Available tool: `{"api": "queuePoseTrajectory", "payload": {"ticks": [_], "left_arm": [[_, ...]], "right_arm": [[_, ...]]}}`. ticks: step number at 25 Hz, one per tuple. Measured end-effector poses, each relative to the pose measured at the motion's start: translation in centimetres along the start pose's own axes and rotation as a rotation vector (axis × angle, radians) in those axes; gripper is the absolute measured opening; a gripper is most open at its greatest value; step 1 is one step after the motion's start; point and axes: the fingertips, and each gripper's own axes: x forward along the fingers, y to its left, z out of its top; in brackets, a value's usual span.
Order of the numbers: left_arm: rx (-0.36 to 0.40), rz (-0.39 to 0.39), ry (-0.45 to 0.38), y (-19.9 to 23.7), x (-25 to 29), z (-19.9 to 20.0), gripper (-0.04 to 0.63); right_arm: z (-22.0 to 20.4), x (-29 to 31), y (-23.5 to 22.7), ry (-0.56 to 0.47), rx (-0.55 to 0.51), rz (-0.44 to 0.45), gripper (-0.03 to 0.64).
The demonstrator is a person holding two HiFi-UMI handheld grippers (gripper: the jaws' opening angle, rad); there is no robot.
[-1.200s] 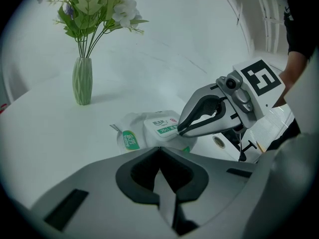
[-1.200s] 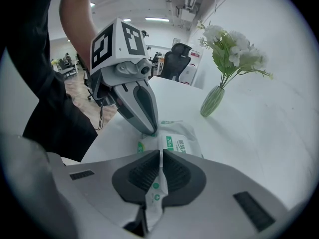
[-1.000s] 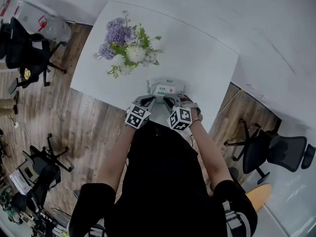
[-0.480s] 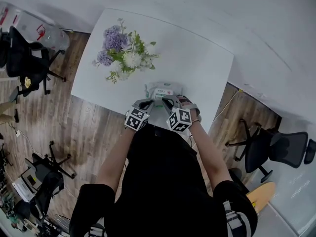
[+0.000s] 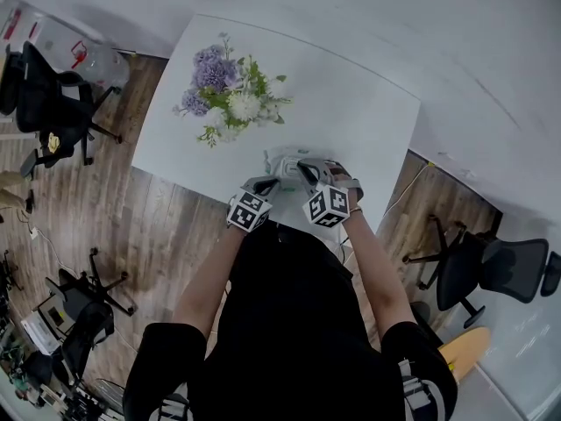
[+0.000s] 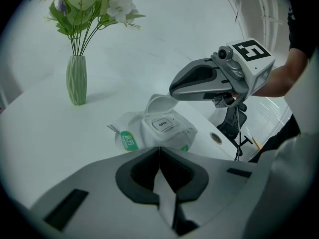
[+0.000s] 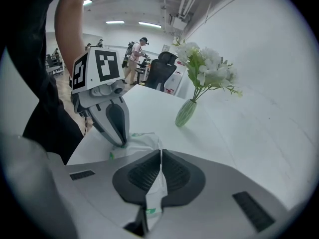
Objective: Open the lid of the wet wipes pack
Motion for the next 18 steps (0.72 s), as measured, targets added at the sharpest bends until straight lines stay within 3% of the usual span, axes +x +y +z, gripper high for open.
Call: {"api": "queuePoseTrajectory", "payload": {"ticks": [18], "left_arm": [[0.054, -0.031, 0.008, -0.1, -0.2, -0.1, 0.021]], "right_arm": [[-0.1, 1.7, -3.1, 0.038, 0.03, -0.069, 0.032]]}}
